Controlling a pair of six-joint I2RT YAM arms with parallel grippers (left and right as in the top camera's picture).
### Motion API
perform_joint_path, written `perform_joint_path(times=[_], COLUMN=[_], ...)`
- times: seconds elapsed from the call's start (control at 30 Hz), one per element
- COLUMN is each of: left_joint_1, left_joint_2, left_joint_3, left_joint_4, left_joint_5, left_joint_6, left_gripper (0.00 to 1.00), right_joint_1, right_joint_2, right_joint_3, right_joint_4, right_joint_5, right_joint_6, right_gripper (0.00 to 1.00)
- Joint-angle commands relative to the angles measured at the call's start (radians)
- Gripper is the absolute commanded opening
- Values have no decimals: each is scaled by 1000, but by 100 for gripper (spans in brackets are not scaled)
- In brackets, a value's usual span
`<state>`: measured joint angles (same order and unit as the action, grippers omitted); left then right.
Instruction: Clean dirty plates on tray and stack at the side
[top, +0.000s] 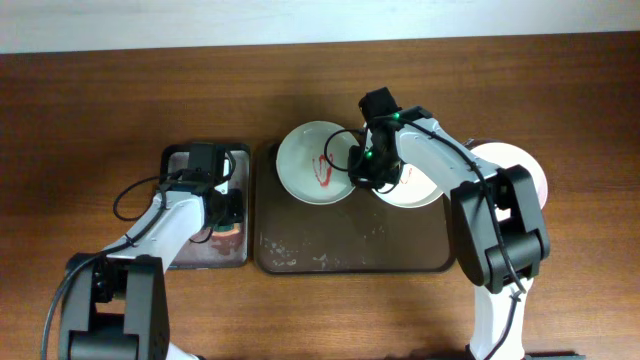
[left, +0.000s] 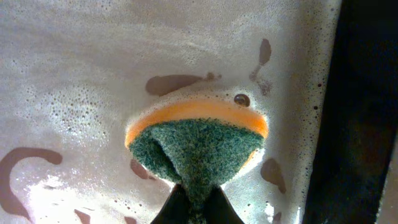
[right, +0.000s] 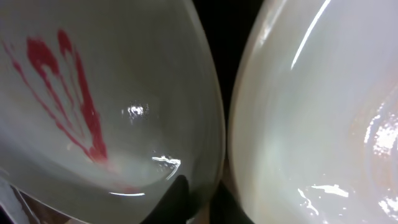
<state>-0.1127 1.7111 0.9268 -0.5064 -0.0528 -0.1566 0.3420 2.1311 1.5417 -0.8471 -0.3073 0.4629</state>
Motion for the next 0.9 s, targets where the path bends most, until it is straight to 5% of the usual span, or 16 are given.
perform_joint_path(times=[0.0,0.23,0.3,0.37,0.67,0.87], left_joint_1=[2,2,2,2,2,2], left_joint_2=[-20,-20,-20,-20,-20,-20], left_joint_3=[5,5,5,5,5,5], left_joint_4=[-3,-3,-2,-2,-3,-3], left_joint_5=[4,4,4,4,4,5], left_joint_6=[2,2,2,2,2,2], left_gripper=[4,4,5,5,5,4], right_joint_1=[39,70,70,69,77,106], right_joint_2=[15,8,-1,-12,-5,53], right_joint_3=[6,6,10,40,170,145], right_joint_4=[-52,-379,-369,-332,-229,-187], right_joint_5=[-25,-21,-21,-4,77,72], right_joint_6=[-22,-130,-208,-301,-728,-785], right_gripper=[6,4,31,41,40,39])
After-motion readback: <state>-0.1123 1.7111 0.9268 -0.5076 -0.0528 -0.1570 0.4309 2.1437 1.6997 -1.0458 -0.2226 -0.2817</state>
